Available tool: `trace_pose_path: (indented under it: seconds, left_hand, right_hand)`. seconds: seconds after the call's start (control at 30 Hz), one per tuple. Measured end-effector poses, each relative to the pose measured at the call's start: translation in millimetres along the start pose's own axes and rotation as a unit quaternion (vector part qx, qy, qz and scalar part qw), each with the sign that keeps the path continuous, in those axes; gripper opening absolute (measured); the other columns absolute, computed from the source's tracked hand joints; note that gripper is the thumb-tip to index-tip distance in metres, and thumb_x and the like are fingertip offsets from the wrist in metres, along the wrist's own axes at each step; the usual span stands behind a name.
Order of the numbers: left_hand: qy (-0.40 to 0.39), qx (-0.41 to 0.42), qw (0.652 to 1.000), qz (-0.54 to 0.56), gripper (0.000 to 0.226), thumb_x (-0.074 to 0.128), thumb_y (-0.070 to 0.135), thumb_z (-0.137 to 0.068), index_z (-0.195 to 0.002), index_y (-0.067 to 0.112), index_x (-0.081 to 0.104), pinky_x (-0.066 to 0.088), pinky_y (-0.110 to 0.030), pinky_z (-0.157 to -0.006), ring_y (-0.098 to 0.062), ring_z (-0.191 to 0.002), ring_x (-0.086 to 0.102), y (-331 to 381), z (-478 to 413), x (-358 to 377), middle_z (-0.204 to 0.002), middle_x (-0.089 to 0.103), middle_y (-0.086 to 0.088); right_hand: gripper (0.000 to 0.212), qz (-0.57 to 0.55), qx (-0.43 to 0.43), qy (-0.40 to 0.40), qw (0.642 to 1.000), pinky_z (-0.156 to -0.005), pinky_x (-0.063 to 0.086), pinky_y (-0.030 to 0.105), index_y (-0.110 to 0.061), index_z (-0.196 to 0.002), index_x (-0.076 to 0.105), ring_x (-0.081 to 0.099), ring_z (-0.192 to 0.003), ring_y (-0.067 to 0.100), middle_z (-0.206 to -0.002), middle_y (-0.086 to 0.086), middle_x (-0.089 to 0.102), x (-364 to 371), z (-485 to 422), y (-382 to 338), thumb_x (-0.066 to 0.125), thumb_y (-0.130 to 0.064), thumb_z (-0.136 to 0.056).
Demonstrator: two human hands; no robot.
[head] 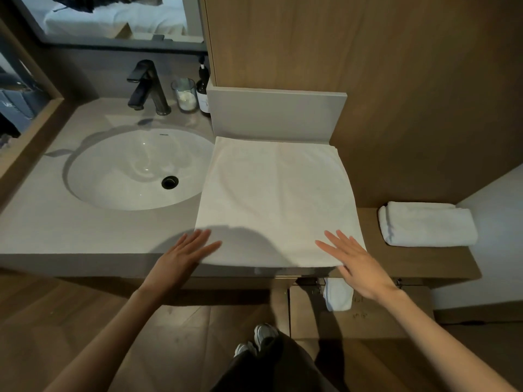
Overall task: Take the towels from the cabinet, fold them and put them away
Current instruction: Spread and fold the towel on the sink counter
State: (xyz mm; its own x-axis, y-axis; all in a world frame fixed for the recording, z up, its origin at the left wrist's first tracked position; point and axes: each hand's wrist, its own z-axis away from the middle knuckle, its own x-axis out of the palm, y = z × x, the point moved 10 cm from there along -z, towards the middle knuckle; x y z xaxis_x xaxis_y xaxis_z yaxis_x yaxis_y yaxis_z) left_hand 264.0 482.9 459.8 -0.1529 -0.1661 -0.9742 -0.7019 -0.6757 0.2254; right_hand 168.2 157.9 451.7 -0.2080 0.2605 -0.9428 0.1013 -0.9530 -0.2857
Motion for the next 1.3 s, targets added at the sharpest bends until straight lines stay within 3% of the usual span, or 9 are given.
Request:
trace_pose_path:
  seconds: [0.13,0.2,0.33,0.47,0.6,0.67,0.83,1.03,1.3]
  left_hand:
    - [0.042,-0.068,0.985,0.155,0.045,0.055,0.006,-0.093,-0.132,0.029,0.056,0.035,-0.04,-0.107,-0.017,-0.14,0.026,-19,2,-21,-0.146,0.038,0.006]
    - [0.043,-0.096,0.973,0.205,0.038,0.053,0.005,-0.095,-0.128,0.022,0.061,0.035,-0.035,-0.107,-0.018,-0.137,0.03,-29,0,-23,-0.144,0.04,0.004]
    - [0.076,-0.164,0.939,0.292,0.023,0.055,0.01,-0.096,-0.104,0.025,0.069,0.043,-0.016,-0.085,-0.021,-0.106,0.063,-45,-8,-35,-0.108,0.071,-0.003]
    - [0.079,-0.245,0.888,0.381,0.016,0.055,0.027,-0.096,-0.086,0.02,0.066,0.039,-0.025,-0.058,-0.014,-0.063,0.052,-62,-14,-34,-0.065,0.058,0.001]
    - [0.116,-0.273,0.859,0.416,0.044,0.052,0.044,-0.092,-0.087,0.001,0.058,0.038,-0.029,-0.065,-0.015,-0.069,0.049,-74,-25,-40,-0.072,0.054,-0.005]
    - [0.141,-0.279,0.855,0.414,0.034,0.051,0.032,-0.097,-0.078,0.005,0.051,0.034,-0.023,-0.059,-0.014,-0.064,0.042,-74,-38,-48,-0.065,0.046,-0.004]
    - [0.182,-0.299,0.851,0.392,0.022,0.045,0.031,-0.1,-0.097,0.011,0.054,0.04,-0.031,-0.063,-0.021,-0.074,0.053,-87,-69,-50,-0.077,0.058,-0.014]
    - [0.166,-0.38,0.847,0.332,0.028,0.036,0.032,-0.102,-0.118,0.013,0.05,0.037,-0.036,-0.077,-0.033,-0.093,0.052,-105,-94,-29,-0.108,0.06,-0.017]
    - [0.155,-0.395,0.872,0.244,0.027,0.033,0.039,-0.102,-0.111,0.018,0.047,0.047,-0.044,-0.075,-0.041,-0.095,0.06,-117,-120,-29,-0.107,0.065,-0.018]
  right_hand:
    - [0.045,-0.108,0.091,0.056,0.988,-0.117,0.027,0.035,-0.043,-0.136,0.047,0.027,-0.143,0.009,-0.149,-0.015,0.039,-13,9,28,0.045,-0.015,-0.101]
    - [0.034,-0.168,0.131,0.105,0.971,-0.1,0.046,0.03,-0.039,-0.125,0.056,0.051,-0.125,0.012,-0.133,-0.01,0.057,-21,13,37,0.048,-0.019,-0.1]
    - [0.018,-0.286,0.189,0.219,0.914,-0.075,0.045,0.015,-0.024,-0.112,0.062,0.06,-0.092,0.006,-0.097,-0.016,0.063,-42,18,39,0.054,-0.018,-0.097]
    - [0.012,-0.349,0.256,0.291,0.853,-0.066,0.045,0.016,-0.02,-0.105,0.062,0.058,-0.086,0.009,-0.09,-0.012,0.06,-48,21,49,0.062,-0.02,-0.093]
    - [0.018,-0.367,0.3,0.336,0.814,-0.069,0.048,0.022,-0.016,-0.106,0.063,0.058,-0.09,0.015,-0.097,0.001,0.062,-52,15,63,0.065,-0.026,-0.091]
    - [0.023,-0.376,0.318,0.353,0.796,-0.074,0.049,0.026,-0.014,-0.108,0.063,0.057,-0.093,0.017,-0.099,0.002,0.062,-55,10,69,0.065,-0.029,-0.091]
    - [0.022,-0.389,0.336,0.389,0.765,-0.073,0.048,0.025,-0.018,-0.107,0.058,0.056,-0.094,0.016,-0.101,0.0,0.06,-64,-9,81,0.064,-0.033,-0.092]
    - [0.017,-0.384,0.316,0.391,0.774,-0.07,0.05,0.026,-0.019,-0.107,0.055,0.056,-0.091,0.012,-0.1,0.0,0.06,-70,-40,94,0.058,-0.031,-0.095]
    - [0.015,-0.33,0.316,0.342,0.821,-0.055,0.048,0.026,-0.019,-0.108,0.052,0.055,-0.077,0.006,-0.086,-0.005,0.058,-81,-77,110,0.051,-0.03,-0.099]
